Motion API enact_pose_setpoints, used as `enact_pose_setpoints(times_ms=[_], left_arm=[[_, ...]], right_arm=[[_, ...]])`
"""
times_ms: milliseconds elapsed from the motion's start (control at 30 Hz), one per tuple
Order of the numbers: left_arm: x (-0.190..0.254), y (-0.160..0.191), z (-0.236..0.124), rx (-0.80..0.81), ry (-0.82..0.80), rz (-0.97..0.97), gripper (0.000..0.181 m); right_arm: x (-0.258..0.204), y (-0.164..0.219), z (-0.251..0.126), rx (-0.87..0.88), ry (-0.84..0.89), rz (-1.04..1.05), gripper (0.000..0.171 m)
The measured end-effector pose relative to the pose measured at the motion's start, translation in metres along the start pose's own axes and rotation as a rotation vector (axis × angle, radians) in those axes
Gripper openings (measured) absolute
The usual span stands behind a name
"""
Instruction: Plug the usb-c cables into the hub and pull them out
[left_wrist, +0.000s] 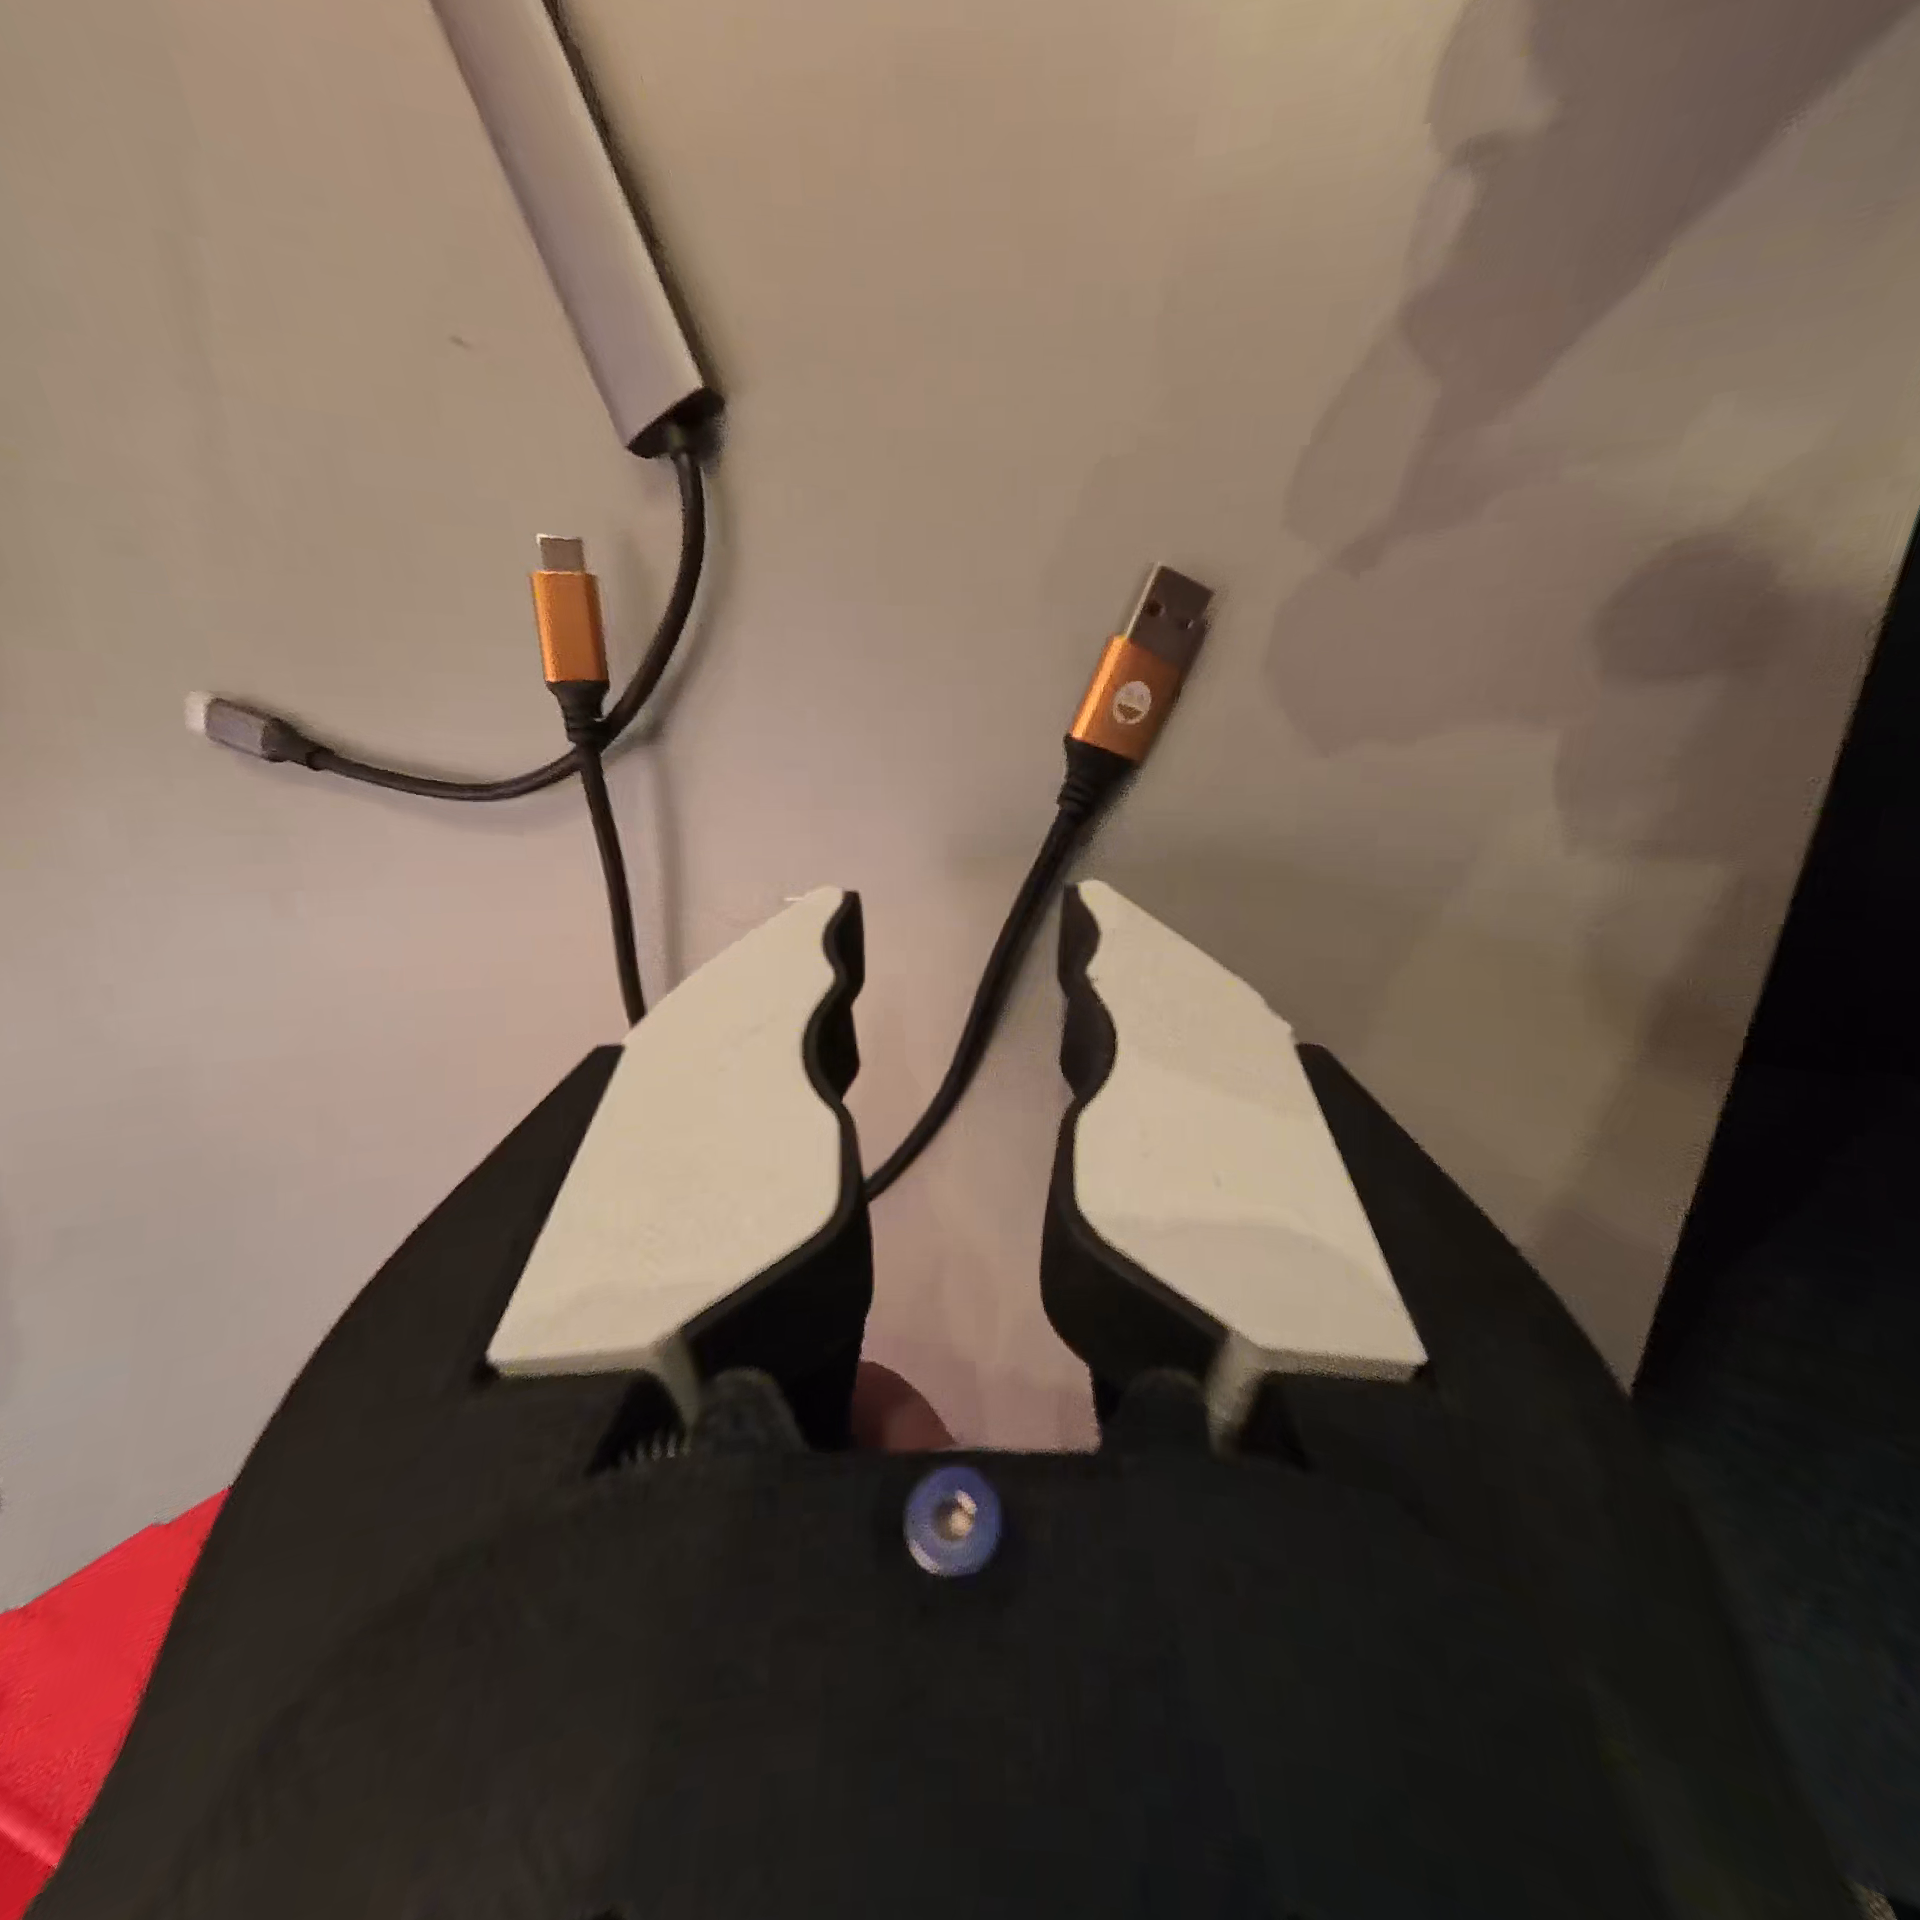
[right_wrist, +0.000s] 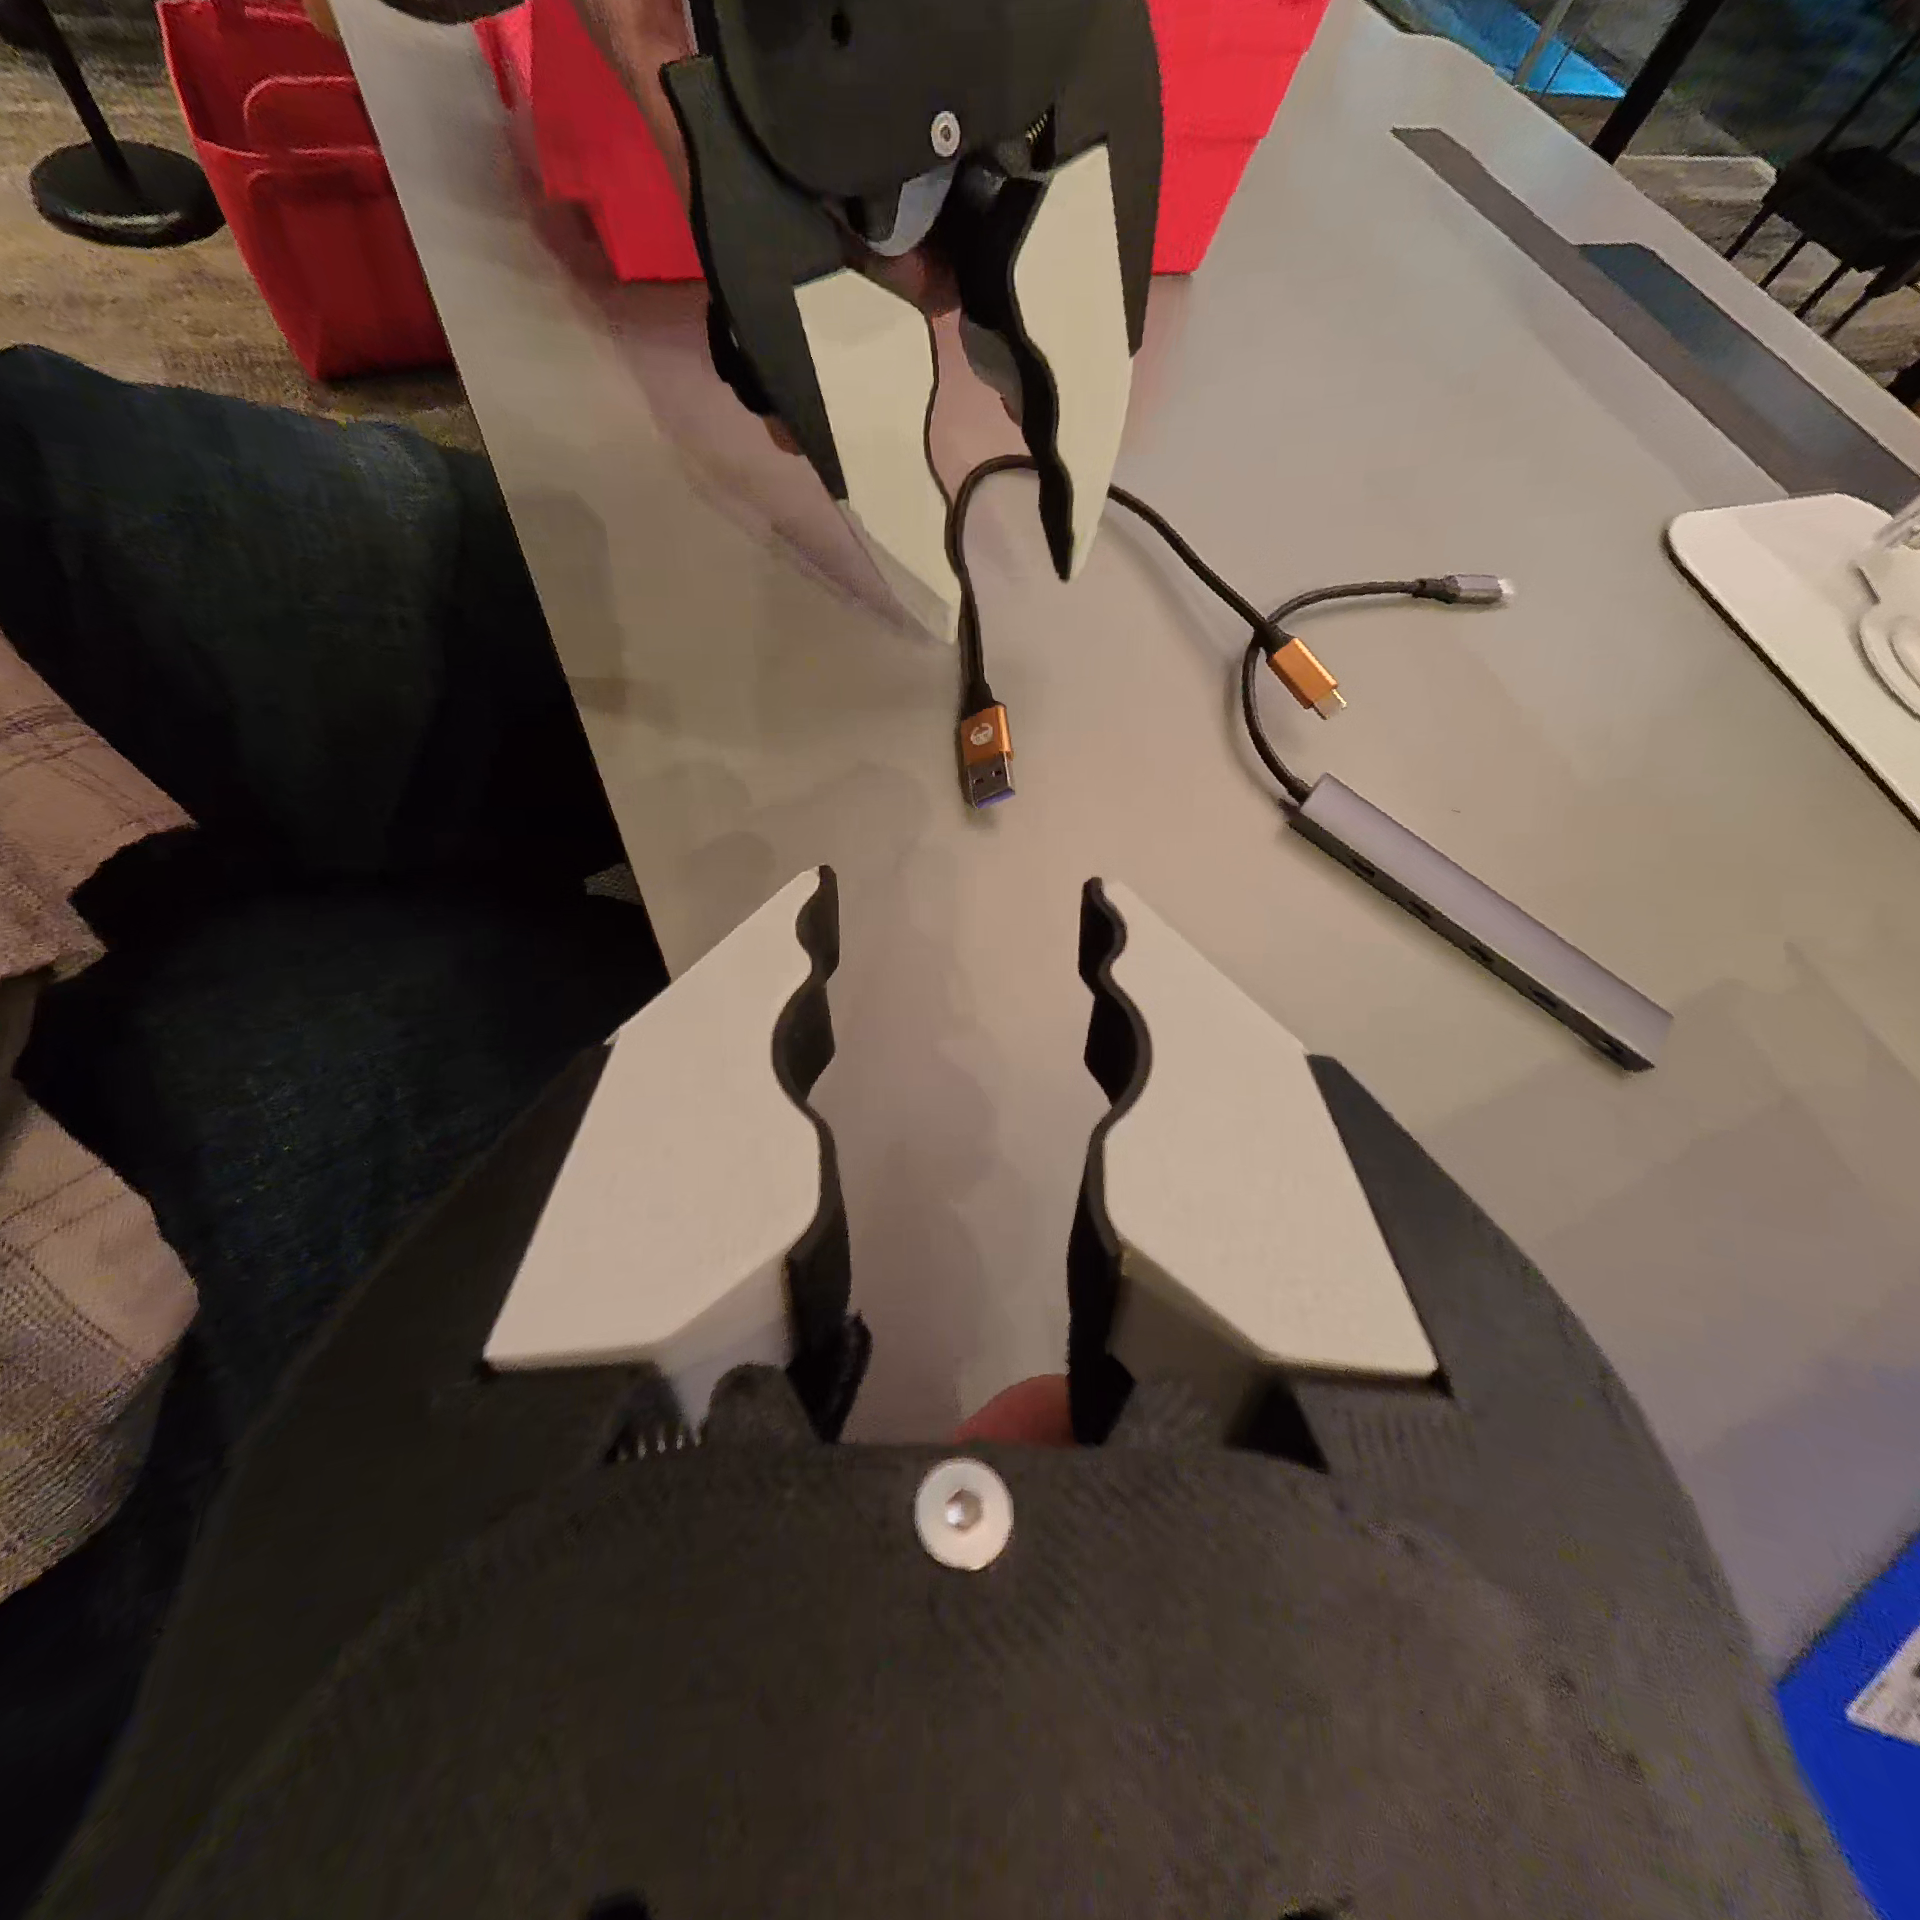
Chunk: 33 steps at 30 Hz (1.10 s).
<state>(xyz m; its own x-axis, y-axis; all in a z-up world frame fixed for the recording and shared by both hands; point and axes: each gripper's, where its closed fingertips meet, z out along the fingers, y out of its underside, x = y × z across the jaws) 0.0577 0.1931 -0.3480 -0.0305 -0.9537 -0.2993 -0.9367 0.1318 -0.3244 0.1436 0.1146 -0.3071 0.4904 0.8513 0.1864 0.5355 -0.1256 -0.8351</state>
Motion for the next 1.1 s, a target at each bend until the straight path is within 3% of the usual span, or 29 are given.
enact_pose_setpoints(times_ms=[200,533,700,1000,1100], left_arm=[[-0.012,0.004,-0.003,0.029,-0.064,-0.066,0.033],[-0.042,-0.029,-0.005,0.162,-0.201,-0.175,0.033],[-0.041,-0.053,0.013,0.16,-0.187,-0.098,0.035],[-0.049,-0.049,0.035,0.07,-0.222,0.104,0.027],[-0.056,-0.044,0.027,0.069,-0.251,0.087,0.024]], right_arm=[[0.005,-0.004,0.018,-0.048,0.019,-0.091,0.044],[0.068,0.009,0.027,-0.138,0.227,-0.105,0.043],[0.063,0.014,0.025,-0.138,0.217,-0.096,0.043],[0.05,0.016,0.023,-0.093,0.173,-0.06,0.042],[0.048,0.013,0.023,-0.079,0.163,-0.067,0.042]])
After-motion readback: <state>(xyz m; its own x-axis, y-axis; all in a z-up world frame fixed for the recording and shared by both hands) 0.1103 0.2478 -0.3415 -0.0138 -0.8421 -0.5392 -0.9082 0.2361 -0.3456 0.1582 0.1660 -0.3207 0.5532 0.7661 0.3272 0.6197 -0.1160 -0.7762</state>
